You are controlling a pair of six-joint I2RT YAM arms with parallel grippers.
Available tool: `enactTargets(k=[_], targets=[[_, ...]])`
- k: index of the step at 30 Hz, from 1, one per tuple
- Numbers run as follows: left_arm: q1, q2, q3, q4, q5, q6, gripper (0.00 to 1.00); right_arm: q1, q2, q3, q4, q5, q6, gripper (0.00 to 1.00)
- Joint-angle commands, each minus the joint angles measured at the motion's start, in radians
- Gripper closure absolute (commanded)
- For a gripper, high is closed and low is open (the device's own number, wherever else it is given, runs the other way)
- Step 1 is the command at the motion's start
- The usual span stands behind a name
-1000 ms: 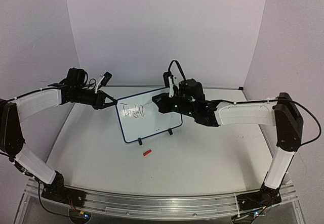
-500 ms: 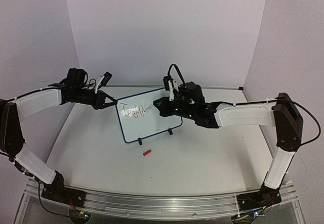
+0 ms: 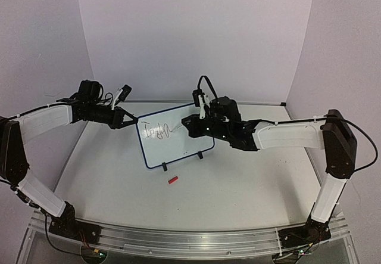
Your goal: Write a sentence on the whiteboard
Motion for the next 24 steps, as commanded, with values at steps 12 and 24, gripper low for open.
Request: enactTargets(k=[12, 24], targets=[[-0.006, -0.038, 0.021, -0.007, -0.002, 0.009, 1.00, -0.004, -0.080, 0.023, 0.004, 0.017, -0.014, 1.00], [-0.006, -0.035, 0.023, -0.009, -0.006, 0.012, 1.00, -0.006, -0.020, 0.073, 0.030, -0.003, 0.002, 1.00]])
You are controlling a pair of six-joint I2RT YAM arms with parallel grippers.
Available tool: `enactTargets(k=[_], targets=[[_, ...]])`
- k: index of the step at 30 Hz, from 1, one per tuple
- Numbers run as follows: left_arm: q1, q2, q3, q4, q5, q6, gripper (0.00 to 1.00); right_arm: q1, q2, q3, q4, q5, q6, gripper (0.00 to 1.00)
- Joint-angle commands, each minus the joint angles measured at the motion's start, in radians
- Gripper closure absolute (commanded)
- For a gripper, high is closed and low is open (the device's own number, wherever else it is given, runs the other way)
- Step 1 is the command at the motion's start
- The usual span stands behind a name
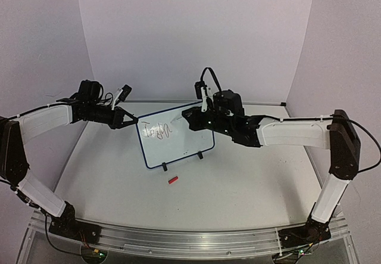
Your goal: Write a sentence on the whiteboard
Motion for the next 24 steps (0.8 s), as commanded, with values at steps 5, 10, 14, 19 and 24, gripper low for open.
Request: enactTargets(k=[5, 10, 14, 19, 24], targets=[[-0.005, -0.037, 0.024, -0.009, -0.008, 0.012, 1.00, -0.004, 0.039, 0.043, 0.038, 0.006, 0.005, 1.00], [-0.007, -0.036, 0.023, -0.009, -0.008, 0.013, 1.00, -0.005, 0.033, 0.017, 0.023, 0.029, 0.008, 1.00], [-0.006, -0.037, 0.023, -0.009, -0.008, 0.013, 1.00, -0.004, 0.024, -0.006, 0.012, 0.042, 0.005, 1.00], [-0.007, -0.038, 0.022, -0.011, -0.008, 0.013, 1.00, -0.004, 0.022, -0.019, -0.002, 0.043, 0.001, 1.00], [-0.006, -0.041, 0.021, -0.010, -0.010, 0.014, 1.00, -0.005, 0.011, -0.037, -0.008, 0.071, -0.001, 1.00]])
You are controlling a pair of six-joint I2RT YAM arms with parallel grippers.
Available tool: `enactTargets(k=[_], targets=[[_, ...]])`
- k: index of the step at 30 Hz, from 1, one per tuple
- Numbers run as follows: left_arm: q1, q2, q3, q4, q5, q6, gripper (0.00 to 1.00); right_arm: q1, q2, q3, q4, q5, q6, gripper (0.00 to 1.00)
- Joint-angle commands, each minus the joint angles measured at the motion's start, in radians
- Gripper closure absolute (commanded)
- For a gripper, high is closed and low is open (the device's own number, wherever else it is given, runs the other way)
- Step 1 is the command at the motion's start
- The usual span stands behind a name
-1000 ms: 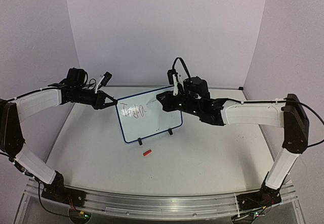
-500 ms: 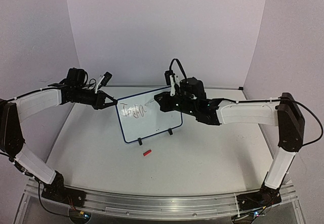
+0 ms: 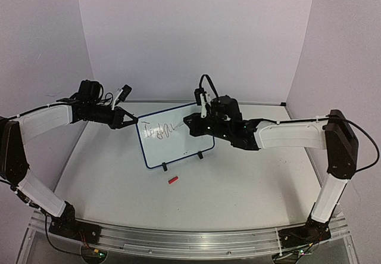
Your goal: Write a sentence on the whiteboard
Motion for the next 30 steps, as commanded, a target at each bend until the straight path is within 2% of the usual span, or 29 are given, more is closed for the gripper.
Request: enactTargets(k=[1, 12, 30], targets=[[-0.007, -0.042, 0.022, -0.011, -0.005, 0.014, 1.00, -0.004, -0.018, -0.019, 0.003, 0.045, -0.002, 1.00], [-0.007, -0.043, 0.021, -0.011, -0.005, 0.013, 1.00, -0.006, -0.104, -0.025, 0.004, 0.031, -0.004, 1.00], [-0.009, -0.039, 0.024, -0.014, -0.008, 0.015, 1.00, -0.025, -0.022, 0.041, 0.019, -0.002, -0.003, 1.00]])
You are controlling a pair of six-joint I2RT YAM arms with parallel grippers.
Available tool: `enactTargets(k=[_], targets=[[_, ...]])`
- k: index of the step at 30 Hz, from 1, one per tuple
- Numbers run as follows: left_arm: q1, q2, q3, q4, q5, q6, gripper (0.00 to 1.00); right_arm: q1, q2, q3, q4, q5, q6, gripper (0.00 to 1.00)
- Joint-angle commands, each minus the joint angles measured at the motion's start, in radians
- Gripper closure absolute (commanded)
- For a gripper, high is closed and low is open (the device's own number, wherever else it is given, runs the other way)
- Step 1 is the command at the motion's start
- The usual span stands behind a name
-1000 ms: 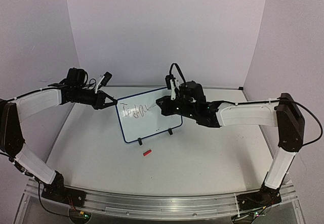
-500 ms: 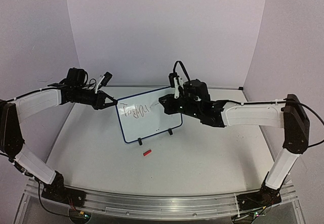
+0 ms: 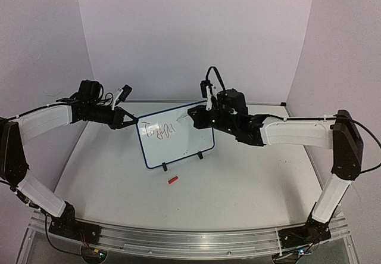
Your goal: Write a sentence on the whiteboard
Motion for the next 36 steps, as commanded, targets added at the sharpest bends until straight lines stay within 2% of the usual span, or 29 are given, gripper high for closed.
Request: enactTargets(k=[1, 16, 36], targets=[[-0.004, -0.032, 0.024, -0.006, -0.003, 0.015, 1.00, -0.003, 0.032, 0.039, 0.023, -0.020, 0.000, 1.00], [-0.007, -0.034, 0.023, -0.006, -0.004, 0.016, 1.00, -0.001, 0.053, -0.004, 0.005, -0.081, 0.028, 1.00], [-0.007, -0.041, 0.019, -0.007, -0.012, 0.018, 1.00, 0.042, 0.118, -0.007, -0.012, -0.064, 0.018, 1.00]])
